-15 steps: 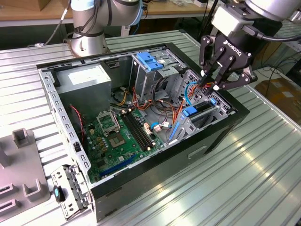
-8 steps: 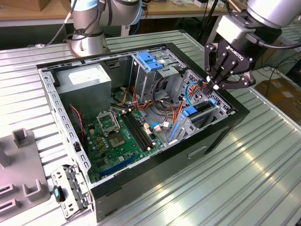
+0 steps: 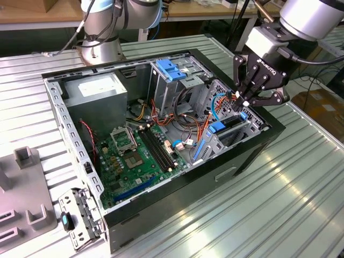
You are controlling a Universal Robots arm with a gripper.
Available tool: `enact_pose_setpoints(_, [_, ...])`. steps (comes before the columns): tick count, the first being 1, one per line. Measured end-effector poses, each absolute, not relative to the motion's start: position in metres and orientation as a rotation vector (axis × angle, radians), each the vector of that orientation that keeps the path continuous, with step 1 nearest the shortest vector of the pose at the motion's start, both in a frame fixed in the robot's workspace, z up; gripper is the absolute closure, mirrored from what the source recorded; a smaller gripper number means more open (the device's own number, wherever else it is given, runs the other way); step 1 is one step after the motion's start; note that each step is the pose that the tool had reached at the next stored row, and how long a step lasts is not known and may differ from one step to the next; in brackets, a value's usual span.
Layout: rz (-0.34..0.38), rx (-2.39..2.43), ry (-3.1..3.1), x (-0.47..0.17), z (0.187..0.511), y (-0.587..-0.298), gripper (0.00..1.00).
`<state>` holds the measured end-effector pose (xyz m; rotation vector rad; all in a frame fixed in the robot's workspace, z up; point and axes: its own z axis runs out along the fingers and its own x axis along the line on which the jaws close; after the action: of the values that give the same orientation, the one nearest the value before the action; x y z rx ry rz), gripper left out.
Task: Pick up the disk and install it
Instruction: 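Insert the disk into the insertion slot, then insert the first disk wire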
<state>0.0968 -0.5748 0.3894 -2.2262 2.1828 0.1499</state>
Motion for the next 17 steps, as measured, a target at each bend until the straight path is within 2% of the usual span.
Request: enact_pose_setpoints(17, [0.150,-2.226,2.183,0.109,0.389,-0.574,0.89])
